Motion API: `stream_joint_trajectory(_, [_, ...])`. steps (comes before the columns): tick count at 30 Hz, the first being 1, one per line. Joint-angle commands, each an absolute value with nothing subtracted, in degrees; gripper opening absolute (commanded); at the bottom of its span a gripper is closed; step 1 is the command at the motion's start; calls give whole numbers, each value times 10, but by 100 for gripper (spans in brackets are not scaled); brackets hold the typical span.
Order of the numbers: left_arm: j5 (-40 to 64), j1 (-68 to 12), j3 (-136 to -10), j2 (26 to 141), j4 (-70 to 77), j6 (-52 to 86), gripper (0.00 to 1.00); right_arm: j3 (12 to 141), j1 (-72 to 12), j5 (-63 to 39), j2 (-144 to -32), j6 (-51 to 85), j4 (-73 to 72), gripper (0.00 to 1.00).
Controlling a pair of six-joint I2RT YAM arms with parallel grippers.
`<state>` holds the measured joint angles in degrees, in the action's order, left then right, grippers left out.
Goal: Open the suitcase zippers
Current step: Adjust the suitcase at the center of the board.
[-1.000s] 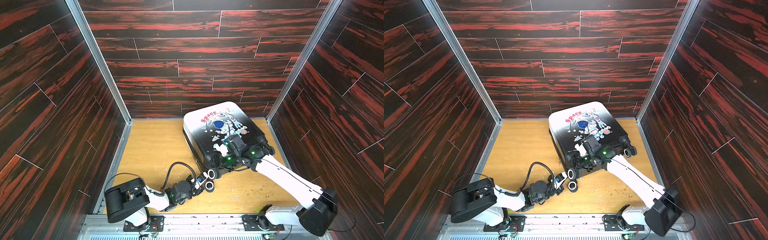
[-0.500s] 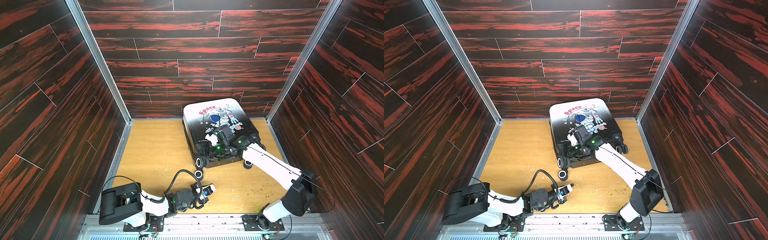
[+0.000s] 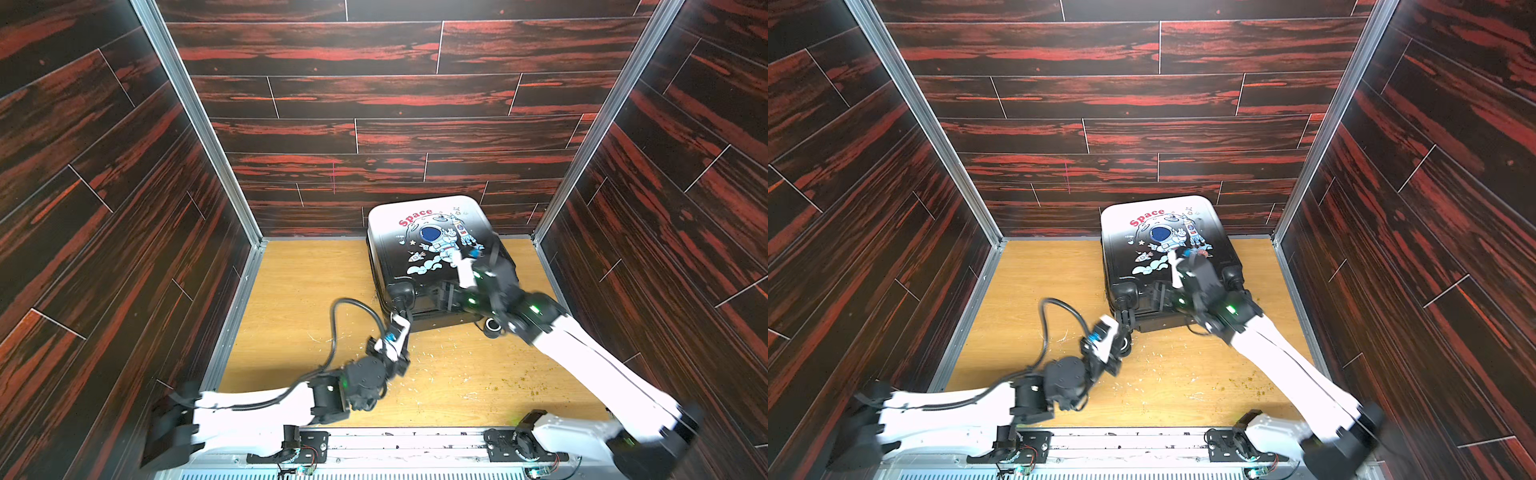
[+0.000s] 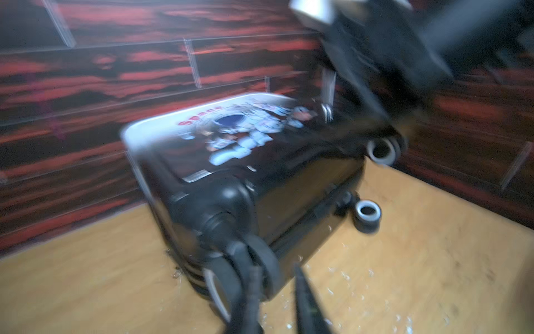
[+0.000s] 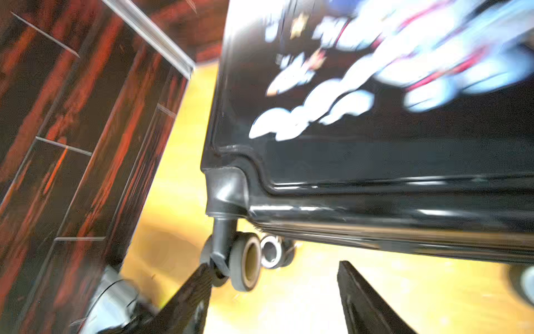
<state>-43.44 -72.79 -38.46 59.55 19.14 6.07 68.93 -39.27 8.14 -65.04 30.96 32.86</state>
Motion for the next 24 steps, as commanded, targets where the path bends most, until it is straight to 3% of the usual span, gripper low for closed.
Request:
stream_joint_trajectory(1, [-510,-708,-449,592,-32,195,58,634,-393,154,-611,267,314,73])
stream_joint_trajectory(3, [-530,-685,-520,614,-147,310,73,618,-393,154,-599,266,325,74])
stream_joint_trajectory(5, [-485,-668,-589,646,-240,362,76,604,-393,145,-586,274,332,75])
stream_joint_trajectory(11, [-362,-668,-684,705,-317,455,80,564,-393,131,-536,290,333,75])
stream_joint_trajectory(19, [-336,-631,-784,816,-432,555,80,540,-393,87,-516,310,334,75])
stream_joint_trajectory(24, [-283,-592,-790,861,-421,582,76,483,-396,53,-491,298,273,75])
